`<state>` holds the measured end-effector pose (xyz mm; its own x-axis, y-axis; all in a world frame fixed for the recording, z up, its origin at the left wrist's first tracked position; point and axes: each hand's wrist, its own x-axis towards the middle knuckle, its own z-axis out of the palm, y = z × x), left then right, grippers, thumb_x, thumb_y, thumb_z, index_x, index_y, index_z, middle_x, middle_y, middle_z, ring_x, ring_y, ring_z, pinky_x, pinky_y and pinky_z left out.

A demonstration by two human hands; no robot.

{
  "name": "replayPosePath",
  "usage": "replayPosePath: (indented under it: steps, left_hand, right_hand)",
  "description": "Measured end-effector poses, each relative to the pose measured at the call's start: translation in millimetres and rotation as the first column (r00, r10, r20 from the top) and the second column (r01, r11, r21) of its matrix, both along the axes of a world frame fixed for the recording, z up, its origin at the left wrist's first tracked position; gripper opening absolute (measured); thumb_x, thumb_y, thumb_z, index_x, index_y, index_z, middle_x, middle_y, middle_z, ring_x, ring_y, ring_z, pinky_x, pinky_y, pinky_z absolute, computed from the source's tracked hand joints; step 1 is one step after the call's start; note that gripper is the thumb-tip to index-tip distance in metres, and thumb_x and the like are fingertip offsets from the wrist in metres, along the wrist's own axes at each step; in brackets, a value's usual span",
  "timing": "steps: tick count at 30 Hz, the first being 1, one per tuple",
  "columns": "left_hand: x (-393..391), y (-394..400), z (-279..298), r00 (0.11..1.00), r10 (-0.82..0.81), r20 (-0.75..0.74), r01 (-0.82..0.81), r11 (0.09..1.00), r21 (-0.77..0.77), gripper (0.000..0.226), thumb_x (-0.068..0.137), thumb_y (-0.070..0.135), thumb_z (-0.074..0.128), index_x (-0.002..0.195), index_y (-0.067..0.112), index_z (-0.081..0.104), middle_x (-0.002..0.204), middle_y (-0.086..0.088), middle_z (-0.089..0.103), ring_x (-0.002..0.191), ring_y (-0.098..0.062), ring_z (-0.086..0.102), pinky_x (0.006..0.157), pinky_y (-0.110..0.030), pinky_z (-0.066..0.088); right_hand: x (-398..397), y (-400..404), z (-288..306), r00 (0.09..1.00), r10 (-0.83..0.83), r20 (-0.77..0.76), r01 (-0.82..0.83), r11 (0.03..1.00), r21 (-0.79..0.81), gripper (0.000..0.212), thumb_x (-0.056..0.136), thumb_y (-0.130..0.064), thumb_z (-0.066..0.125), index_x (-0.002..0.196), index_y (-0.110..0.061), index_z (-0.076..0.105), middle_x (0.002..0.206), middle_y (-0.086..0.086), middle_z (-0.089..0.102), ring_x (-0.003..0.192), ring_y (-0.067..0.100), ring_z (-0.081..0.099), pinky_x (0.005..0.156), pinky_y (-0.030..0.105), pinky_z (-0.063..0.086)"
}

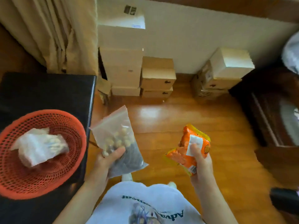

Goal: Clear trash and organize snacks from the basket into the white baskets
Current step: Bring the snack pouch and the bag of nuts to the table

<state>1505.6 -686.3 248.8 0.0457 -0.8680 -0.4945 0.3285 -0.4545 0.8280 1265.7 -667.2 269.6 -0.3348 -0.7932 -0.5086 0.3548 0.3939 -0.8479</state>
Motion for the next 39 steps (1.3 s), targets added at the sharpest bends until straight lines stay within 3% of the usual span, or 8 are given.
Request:
replayPosePath:
  steps: [4,9,13,15,23,32,36,39]
  left_hand:
    - [-66.7,0.6,-0.3,0.966,-0.259,-0.005,0.259,0.966,-0.016,0.03,0.067,0.015,0.066,0.097,0.019,0.066,0.09,0.0,0.073,0.085,-0.019,0.07,0.078,-0.032,0.056]
    - [-188.2,39.7,1.6,0.823,-0.566,0.046,0.568,0.822,-0.046,0.022,0.061,0.023,0.071,0.083,0.022,0.071,0.074,0.002,0.074,0.069,-0.016,0.072,0.056,-0.022,0.056]
    - [-249.2,72.0,5.8,0.736,-0.674,0.065,0.677,0.735,-0.041,0.037,0.05,0.042,0.074,0.083,0.025,0.072,0.076,-0.002,0.074,0.071,-0.021,0.072,0.057,-0.024,0.054]
    - [-304.3,105.6,8.5,0.669,-0.74,0.068,0.743,0.667,-0.053,0.036,0.049,0.043,0.073,0.081,0.029,0.072,0.076,0.0,0.074,0.07,-0.02,0.072,0.056,-0.022,0.054]
    - [-452.0,206.7,25.3,0.438,-0.887,0.149,0.899,0.436,-0.046,0.05,0.046,0.043,0.071,0.089,0.019,0.065,0.072,0.0,0.075,0.065,-0.017,0.072,0.051,-0.02,0.052]
    - [-591.8,261.4,14.3,0.199,-0.965,0.168,0.98,0.201,-0.005,0.051,0.049,0.049,0.076,0.095,0.029,0.07,0.09,-0.001,0.076,0.081,-0.021,0.073,0.059,-0.026,0.056]
    - [-680.2,293.7,3.3,0.056,-0.985,0.161,0.998,0.053,-0.021,0.073,0.044,0.059,0.079,0.105,0.021,0.068,0.095,-0.003,0.075,0.085,-0.021,0.073,0.06,-0.023,0.055]
    - [-757.4,322.8,6.7,-0.022,-0.984,0.175,0.996,-0.037,-0.078,0.057,0.051,0.053,0.077,0.1,0.024,0.07,0.091,-0.001,0.076,0.084,-0.02,0.072,0.062,-0.022,0.055]
  right_hand:
    - [-58.6,59.3,2.9,0.964,-0.254,-0.076,0.257,0.966,0.019,0.043,0.06,-0.038,0.069,0.1,-0.025,0.063,0.088,0.0,0.072,0.075,0.016,0.071,0.056,0.027,0.056]
    - [-142.9,161.5,7.8,0.834,-0.544,-0.088,0.547,0.837,0.007,0.046,0.056,-0.046,0.069,0.097,-0.029,0.061,0.091,-0.004,0.069,0.083,0.016,0.067,0.065,0.031,0.055]
    - [-179.4,210.1,14.4,0.781,-0.62,-0.071,0.62,0.784,-0.025,0.075,0.032,-0.06,0.084,0.097,-0.027,0.063,0.078,-0.011,0.074,0.073,0.008,0.071,0.054,0.021,0.055]
    - [-219.1,255.4,14.6,0.745,-0.664,-0.069,0.664,0.747,-0.028,0.067,0.037,-0.06,0.083,0.094,-0.03,0.063,0.081,-0.01,0.074,0.075,0.007,0.071,0.053,0.019,0.054]
    - [-320.0,383.2,9.8,0.534,-0.845,-0.026,0.843,0.534,-0.064,0.03,0.059,-0.04,0.071,0.088,-0.032,0.066,0.078,-0.016,0.074,0.074,0.002,0.07,0.051,0.018,0.053]
    - [-407.6,465.0,-2.5,0.281,-0.959,-0.026,0.959,0.282,-0.04,0.044,0.056,-0.044,0.071,0.097,-0.031,0.063,0.095,-0.009,0.072,0.087,0.009,0.069,0.062,0.022,0.053]
    - [-470.3,499.5,-5.1,0.187,-0.981,-0.041,0.978,0.19,-0.081,0.041,0.053,-0.044,0.074,0.092,-0.032,0.067,0.087,-0.014,0.074,0.08,0.004,0.07,0.054,0.017,0.053]
    - [-529.7,525.0,2.6,0.132,-0.989,-0.064,0.985,0.138,-0.106,0.029,0.055,-0.042,0.073,0.084,-0.039,0.069,0.082,-0.017,0.074,0.075,0.0,0.069,0.051,0.025,0.056]
